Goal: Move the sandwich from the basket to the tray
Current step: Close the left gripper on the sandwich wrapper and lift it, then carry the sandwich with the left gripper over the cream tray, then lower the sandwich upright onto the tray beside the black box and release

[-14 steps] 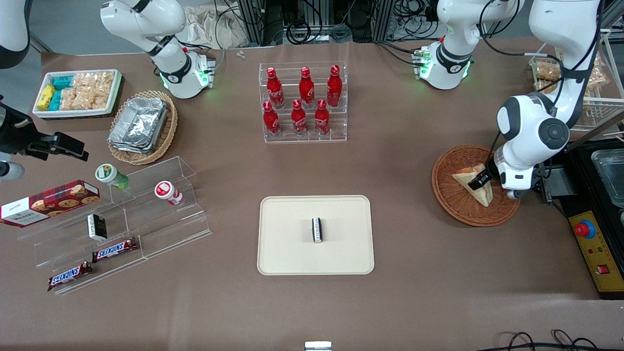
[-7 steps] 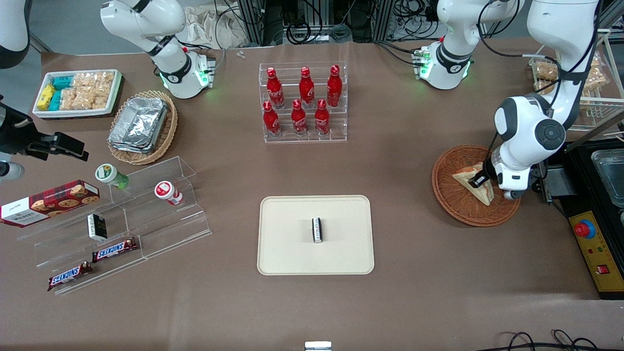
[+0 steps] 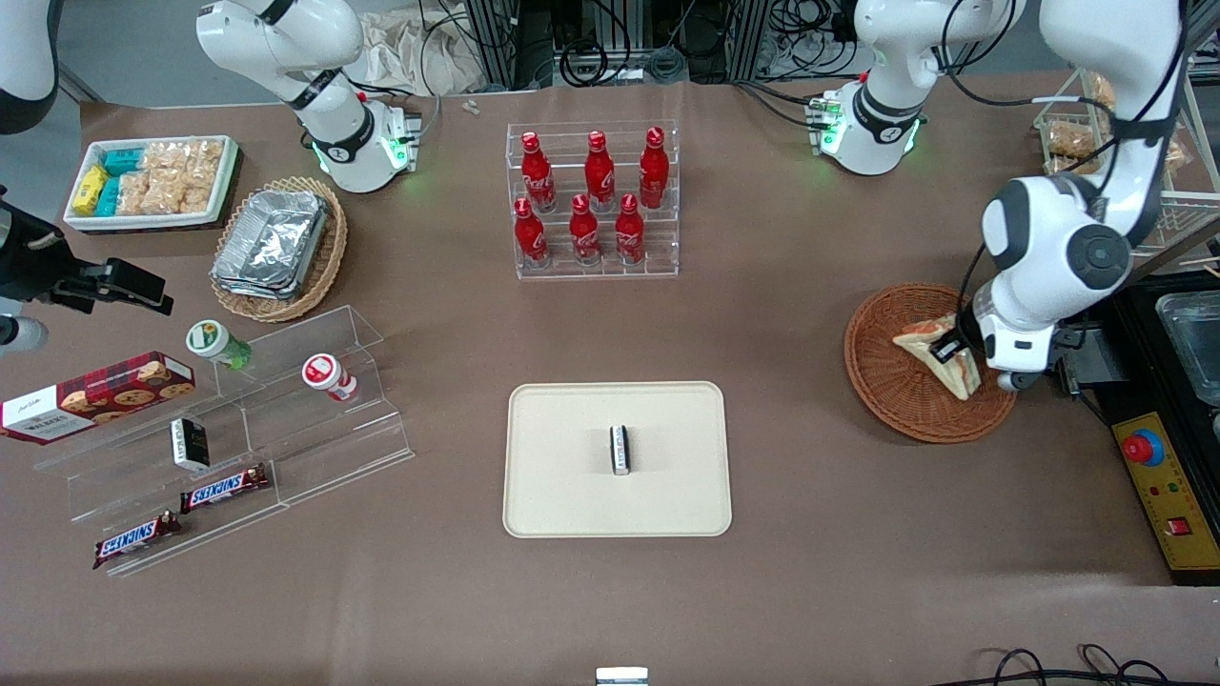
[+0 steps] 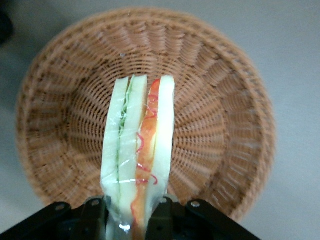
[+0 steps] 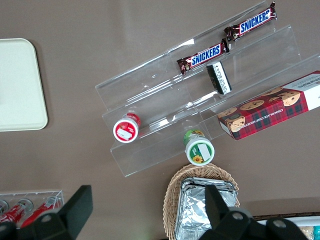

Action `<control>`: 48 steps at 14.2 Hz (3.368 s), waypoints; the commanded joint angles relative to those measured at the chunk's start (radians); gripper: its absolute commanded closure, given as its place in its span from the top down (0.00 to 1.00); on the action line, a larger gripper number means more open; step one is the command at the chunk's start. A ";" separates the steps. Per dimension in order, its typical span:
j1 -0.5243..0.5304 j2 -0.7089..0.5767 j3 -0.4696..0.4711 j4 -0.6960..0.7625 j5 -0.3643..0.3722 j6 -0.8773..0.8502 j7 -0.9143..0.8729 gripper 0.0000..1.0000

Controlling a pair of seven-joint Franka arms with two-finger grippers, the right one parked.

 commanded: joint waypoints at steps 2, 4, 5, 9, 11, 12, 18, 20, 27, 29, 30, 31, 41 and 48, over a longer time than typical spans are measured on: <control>-0.008 -0.012 -0.043 0.382 0.014 -0.423 0.168 0.00; -0.008 0.019 -0.110 0.552 0.015 -0.529 0.270 0.00; -0.008 0.060 -0.155 0.644 0.015 -0.586 0.270 0.00; -0.095 0.253 -0.278 0.890 0.085 -0.652 0.271 0.00; -0.193 0.373 -0.276 0.974 0.133 -0.640 0.262 0.00; -0.239 0.448 -0.275 1.026 0.136 -0.637 0.230 0.00; -0.355 0.732 -0.272 1.143 0.204 -0.433 0.114 0.00; -0.364 0.783 -0.269 1.143 0.212 -0.366 0.090 0.00; -0.387 0.870 -0.269 1.145 0.248 -0.253 0.078 0.00; -0.387 0.886 -0.269 1.145 0.250 -0.233 0.072 0.00; -0.387 0.893 -0.269 1.143 0.250 -0.226 0.064 0.01; -0.387 0.898 -0.269 1.142 0.253 -0.224 0.051 0.29; -0.384 0.855 -0.273 1.142 0.290 -0.241 0.006 0.99; -0.271 0.612 -0.275 1.128 0.236 -0.391 0.014 0.99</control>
